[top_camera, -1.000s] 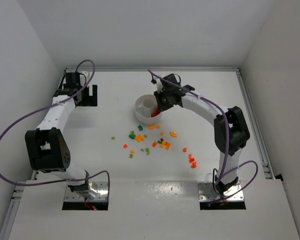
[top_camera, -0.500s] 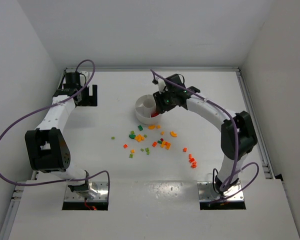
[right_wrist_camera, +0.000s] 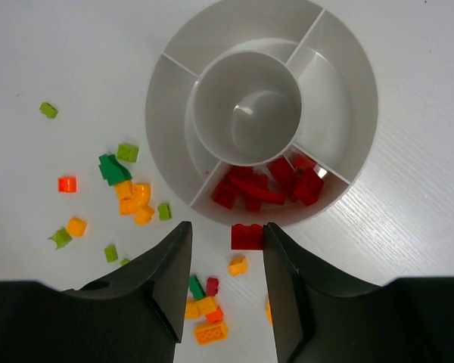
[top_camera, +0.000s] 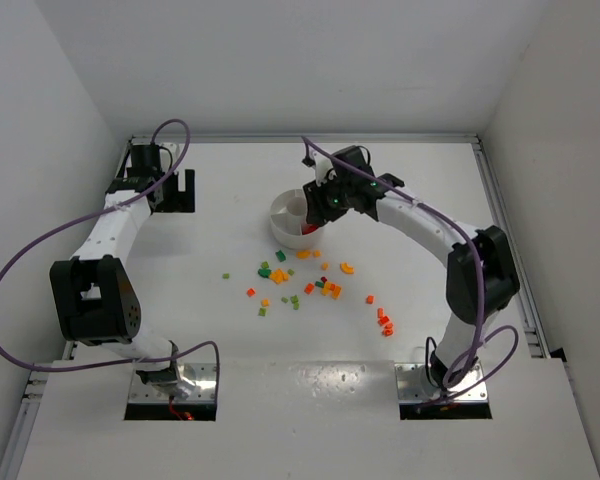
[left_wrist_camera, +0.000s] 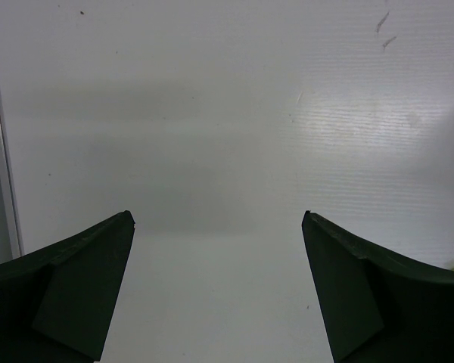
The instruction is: Sort the legos into containers by color
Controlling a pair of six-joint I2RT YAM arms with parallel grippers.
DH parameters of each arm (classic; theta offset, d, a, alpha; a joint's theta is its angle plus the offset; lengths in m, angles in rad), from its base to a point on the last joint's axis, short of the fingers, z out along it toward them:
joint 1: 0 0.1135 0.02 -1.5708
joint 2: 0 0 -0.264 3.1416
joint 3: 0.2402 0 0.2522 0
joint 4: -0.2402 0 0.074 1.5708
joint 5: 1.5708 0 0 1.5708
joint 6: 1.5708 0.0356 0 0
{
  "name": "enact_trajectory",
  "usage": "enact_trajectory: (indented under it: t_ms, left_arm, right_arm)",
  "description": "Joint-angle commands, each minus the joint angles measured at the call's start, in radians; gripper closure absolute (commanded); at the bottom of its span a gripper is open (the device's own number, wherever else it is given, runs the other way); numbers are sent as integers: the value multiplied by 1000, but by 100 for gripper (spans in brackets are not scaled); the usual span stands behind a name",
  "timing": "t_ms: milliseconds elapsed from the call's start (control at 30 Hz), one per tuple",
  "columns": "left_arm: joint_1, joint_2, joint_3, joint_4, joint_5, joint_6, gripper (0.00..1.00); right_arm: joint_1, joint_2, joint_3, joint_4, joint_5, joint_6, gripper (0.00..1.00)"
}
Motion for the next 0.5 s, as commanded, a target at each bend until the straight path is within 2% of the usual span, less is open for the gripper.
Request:
enact_trajectory:
  t_ms: [0, 400, 467]
  left_arm:
    - [13, -30, 36, 13, -2, -6, 0]
    - [13, -20, 36, 13, -2, -6, 0]
    - [13, -20, 36, 13, -2, -6, 0]
  right_arm:
    - [6, 32, 61, 30, -8, 14, 57]
    - [6, 87, 103, 20, 13, 14, 56]
    - [6, 87, 103, 20, 13, 14, 65]
